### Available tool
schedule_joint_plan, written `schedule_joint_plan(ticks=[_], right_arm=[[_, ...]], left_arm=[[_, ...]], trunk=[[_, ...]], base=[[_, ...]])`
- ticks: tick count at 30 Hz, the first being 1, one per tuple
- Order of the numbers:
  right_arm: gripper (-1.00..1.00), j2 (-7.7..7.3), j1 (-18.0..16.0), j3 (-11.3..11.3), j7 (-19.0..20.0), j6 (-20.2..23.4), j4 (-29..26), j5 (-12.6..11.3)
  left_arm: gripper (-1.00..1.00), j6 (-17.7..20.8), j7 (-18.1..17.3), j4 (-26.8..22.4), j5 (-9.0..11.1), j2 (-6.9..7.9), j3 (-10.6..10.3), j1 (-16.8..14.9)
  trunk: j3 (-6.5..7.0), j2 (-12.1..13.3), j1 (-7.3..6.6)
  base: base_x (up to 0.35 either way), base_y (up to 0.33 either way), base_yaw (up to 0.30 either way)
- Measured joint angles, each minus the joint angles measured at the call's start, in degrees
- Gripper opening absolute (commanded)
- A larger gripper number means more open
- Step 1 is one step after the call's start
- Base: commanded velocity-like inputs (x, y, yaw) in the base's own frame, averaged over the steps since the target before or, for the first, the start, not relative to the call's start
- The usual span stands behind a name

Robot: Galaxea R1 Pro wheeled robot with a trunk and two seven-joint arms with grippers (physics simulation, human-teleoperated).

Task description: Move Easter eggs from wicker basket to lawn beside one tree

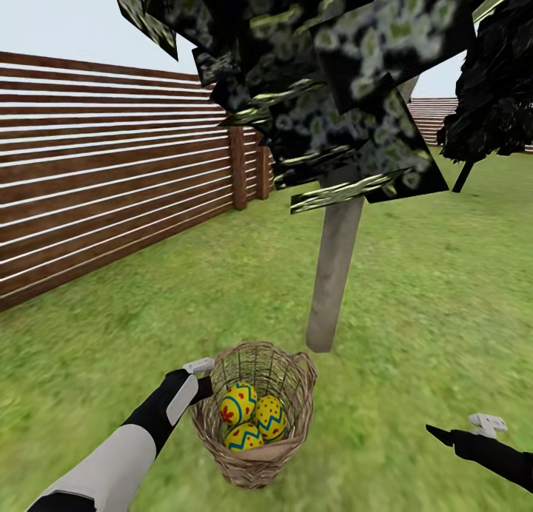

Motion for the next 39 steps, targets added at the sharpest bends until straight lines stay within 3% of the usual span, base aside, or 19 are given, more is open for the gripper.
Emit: schedule_joint_plan(ticks=[22,33,39], right_arm=[[1.00,0.09,0.00,-0.01,-0.09,-0.07,0.00,0.00],[1.00,0.08,0.00,-0.01,-0.18,-0.04,0.04,0.00],[1.00,0.09,-0.01,-0.04,-0.18,-0.07,0.07,-0.01]], left_arm=[[-1.00,-0.02,0.01,0.00,0.06,0.00,0.01,0.00],[-1.00,-0.56,-0.11,-1.14,2.87,0.00,-0.08,-0.07],[-1.00,-0.56,-0.11,-1.09,2.89,0.01,-0.06,-0.10]], trunk=[[-3.95,-8.82,4.83],[-5.91,-13.25,7.23],[-5.92,-13.27,7.24]], base=[[0.000,0.000,0.000],[0.000,0.000,0.000],[0.000,0.000,0.000]])
